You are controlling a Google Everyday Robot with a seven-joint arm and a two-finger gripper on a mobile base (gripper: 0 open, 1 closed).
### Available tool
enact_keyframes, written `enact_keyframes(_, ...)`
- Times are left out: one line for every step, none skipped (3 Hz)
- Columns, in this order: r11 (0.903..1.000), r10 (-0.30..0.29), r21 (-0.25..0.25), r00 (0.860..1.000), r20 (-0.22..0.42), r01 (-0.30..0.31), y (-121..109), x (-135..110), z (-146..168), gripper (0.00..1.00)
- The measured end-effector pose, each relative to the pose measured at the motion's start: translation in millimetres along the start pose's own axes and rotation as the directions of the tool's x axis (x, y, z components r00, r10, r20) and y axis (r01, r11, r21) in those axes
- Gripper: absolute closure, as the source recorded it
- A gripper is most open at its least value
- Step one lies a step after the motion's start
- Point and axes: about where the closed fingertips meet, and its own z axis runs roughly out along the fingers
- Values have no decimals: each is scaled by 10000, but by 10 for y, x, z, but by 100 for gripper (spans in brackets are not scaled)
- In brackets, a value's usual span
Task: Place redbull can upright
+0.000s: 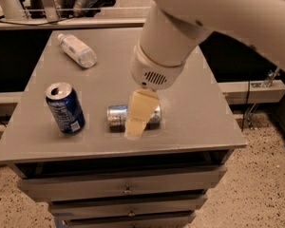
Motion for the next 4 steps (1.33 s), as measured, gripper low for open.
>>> enact_keyframes(9995,-209,-254,9998,8,209,-22,-241,401,0)
enact_keyframes(9986,-398,-358,9992,-4,397,-57,-334,672,0)
enact_keyframes(9978,-472,-465,9989,-72,468,-51,-351,839,0)
enact_keyframes(9969,-577,-553,9981,-225,564,-35,-341,966,16)
